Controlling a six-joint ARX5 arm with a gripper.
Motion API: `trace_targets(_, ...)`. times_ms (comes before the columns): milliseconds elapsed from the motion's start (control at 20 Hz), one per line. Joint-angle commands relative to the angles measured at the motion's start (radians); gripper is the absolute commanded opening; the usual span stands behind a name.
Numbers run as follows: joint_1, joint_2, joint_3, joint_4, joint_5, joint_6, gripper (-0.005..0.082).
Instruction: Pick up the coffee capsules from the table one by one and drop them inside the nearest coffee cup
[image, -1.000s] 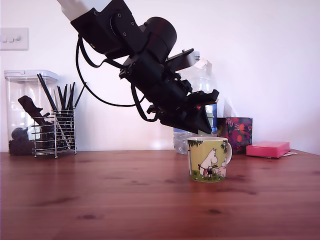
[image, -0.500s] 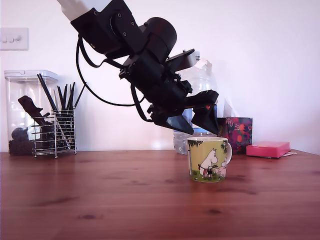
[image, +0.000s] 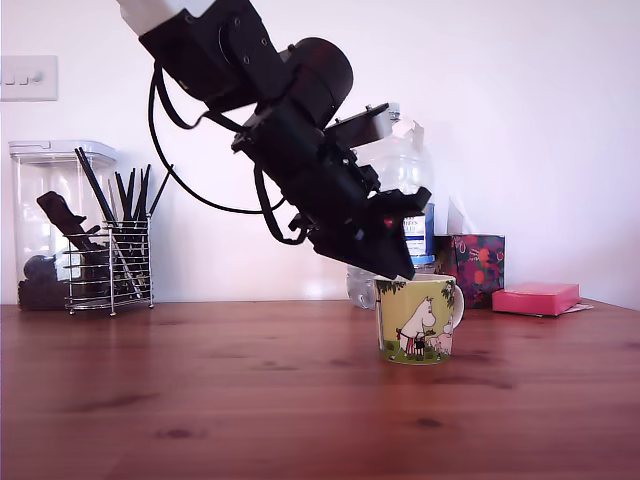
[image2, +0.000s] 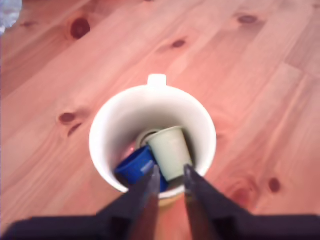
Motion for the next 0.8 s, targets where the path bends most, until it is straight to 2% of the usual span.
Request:
trace_targets(0,0.008,-0.041,0.003,-0.015,0.034,0.004,-0.0020)
trace_targets(150,0.026,-0.063,-0.019,-0.027,0.078,0.004,-0.0020)
trace_targets(300,0.046,-0.130,-0.106,0.000,0.087,0.004,-0.0020)
trace_targets(500,0.081,-0.292,-0.318,0.102,0.073,-0.006,-0.0020)
trace_targets(750,0.168,-0.520,-0.607,0.212,0.033,-0.057,-0.0020)
